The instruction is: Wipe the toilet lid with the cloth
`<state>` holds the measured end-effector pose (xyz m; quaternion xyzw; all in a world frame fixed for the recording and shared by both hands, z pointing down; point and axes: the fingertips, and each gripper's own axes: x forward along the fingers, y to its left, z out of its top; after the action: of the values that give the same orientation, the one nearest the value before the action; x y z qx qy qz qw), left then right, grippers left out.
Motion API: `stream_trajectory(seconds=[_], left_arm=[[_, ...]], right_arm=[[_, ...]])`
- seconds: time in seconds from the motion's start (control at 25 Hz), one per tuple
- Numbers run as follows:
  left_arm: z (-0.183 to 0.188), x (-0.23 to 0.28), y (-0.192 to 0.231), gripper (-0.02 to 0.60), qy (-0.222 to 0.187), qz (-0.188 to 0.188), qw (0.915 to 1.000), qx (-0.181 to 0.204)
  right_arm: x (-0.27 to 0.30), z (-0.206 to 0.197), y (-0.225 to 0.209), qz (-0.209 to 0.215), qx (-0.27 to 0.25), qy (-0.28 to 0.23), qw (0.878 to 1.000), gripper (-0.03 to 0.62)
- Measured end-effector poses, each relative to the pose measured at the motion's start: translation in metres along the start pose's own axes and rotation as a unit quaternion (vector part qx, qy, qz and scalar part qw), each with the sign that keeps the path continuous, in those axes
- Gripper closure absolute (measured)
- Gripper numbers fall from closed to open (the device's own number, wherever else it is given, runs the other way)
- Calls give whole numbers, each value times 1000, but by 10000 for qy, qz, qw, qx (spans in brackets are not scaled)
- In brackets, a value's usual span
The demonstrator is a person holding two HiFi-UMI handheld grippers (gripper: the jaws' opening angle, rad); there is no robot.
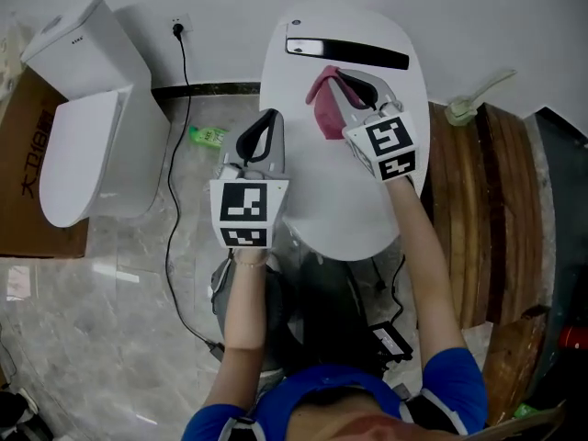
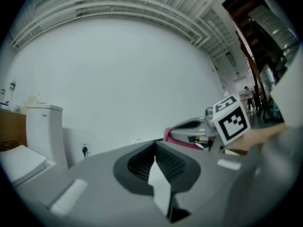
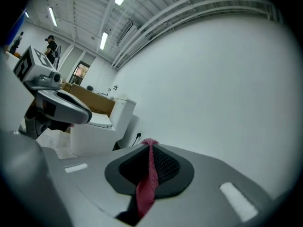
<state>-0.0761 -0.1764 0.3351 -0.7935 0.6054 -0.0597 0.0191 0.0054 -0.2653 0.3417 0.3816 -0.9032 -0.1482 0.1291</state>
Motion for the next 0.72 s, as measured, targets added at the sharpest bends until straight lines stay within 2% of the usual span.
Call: stream_trajectory(seconds=[0.2, 0.4, 0.6, 0.72], left_arm=[[-2, 12, 8, 580, 39, -338, 9977, -591], [-11, 33, 17, 580, 253, -346, 9988, -254], [-32, 49, 26, 580, 543, -526, 9964, -390], [-37, 53, 31, 580, 657, -510, 9955, -459]], right_arm=[[50, -4, 28, 299, -754, 369, 9960, 576], [86, -14, 42, 500, -910, 564, 9930, 576], [112, -20, 42, 728, -1032, 790, 9888, 576], [123, -26, 48, 958, -1385, 1017, 9805, 576]])
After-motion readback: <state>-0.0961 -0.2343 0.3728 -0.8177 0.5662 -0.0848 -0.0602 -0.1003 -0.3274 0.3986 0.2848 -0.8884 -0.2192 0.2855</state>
